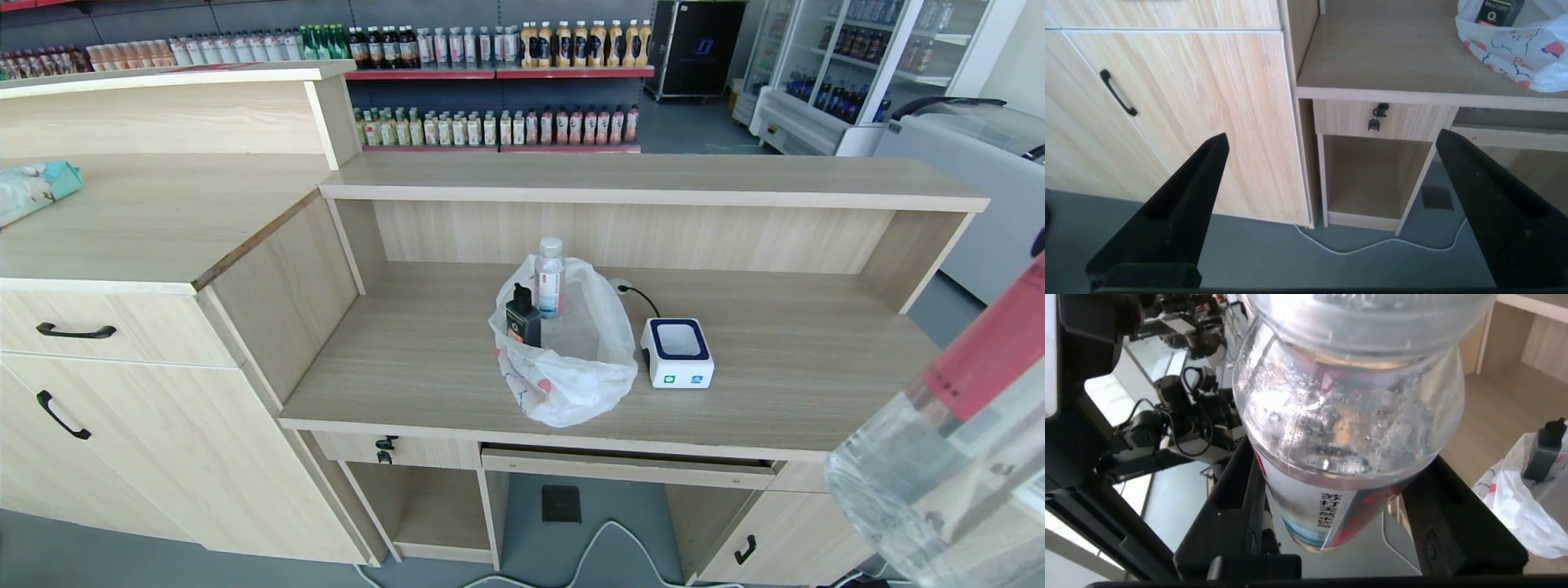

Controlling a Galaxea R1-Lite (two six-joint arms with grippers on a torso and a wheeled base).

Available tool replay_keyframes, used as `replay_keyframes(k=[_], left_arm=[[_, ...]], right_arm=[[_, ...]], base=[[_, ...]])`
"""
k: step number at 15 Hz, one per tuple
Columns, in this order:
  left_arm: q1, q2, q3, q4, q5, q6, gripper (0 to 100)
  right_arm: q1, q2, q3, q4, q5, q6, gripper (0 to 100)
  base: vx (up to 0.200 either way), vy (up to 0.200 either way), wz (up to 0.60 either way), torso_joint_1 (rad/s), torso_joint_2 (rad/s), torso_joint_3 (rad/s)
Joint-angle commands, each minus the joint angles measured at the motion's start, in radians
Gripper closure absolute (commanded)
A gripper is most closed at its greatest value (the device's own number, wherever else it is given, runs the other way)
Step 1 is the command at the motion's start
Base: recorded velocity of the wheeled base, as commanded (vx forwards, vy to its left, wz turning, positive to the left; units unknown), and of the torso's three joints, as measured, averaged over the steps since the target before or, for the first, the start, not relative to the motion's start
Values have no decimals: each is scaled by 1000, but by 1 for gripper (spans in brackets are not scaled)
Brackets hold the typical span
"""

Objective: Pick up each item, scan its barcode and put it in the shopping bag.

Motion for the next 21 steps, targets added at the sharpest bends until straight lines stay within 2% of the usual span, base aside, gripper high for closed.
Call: replay_keyframes(k=[1, 11, 13, 16, 17, 18, 19, 21], left_arm=[[1, 0, 0, 0, 0, 0, 0], [1, 0, 0, 0, 0, 0, 0], [1, 0, 0, 0, 0, 0, 0], [1, 0, 0, 0, 0, 0, 0], [1, 0, 0, 0, 0, 0, 0], [1, 0, 0, 0, 0, 0, 0], [-1, 0, 0, 0, 0, 0, 0], [1, 0, 0, 0, 0, 0, 0]], right_arm=[[5, 13, -1, 2, -1, -1, 100], [-16, 3, 6, 0, -4, -1, 100], [-120, 39, 41, -8, -91, -37, 100], [-343, 132, 99, -11, -274, -312, 100], [-455, 166, 107, -27, -289, -401, 100], [-502, 183, 115, -40, -289, -430, 100], [-597, 218, 128, -98, -292, -461, 100], [-714, 270, 144, -221, -295, -462, 100]], base=[[0, 0, 0, 0, 0, 0], [0, 0, 0, 0, 0, 0], [0, 0, 0, 0, 0, 0], [0, 0, 0, 0, 0, 0], [0, 0, 0, 0, 0, 0], [0, 0, 0, 0, 0, 0], [0, 0, 0, 0, 0, 0], [0, 0, 0, 0, 0, 0]])
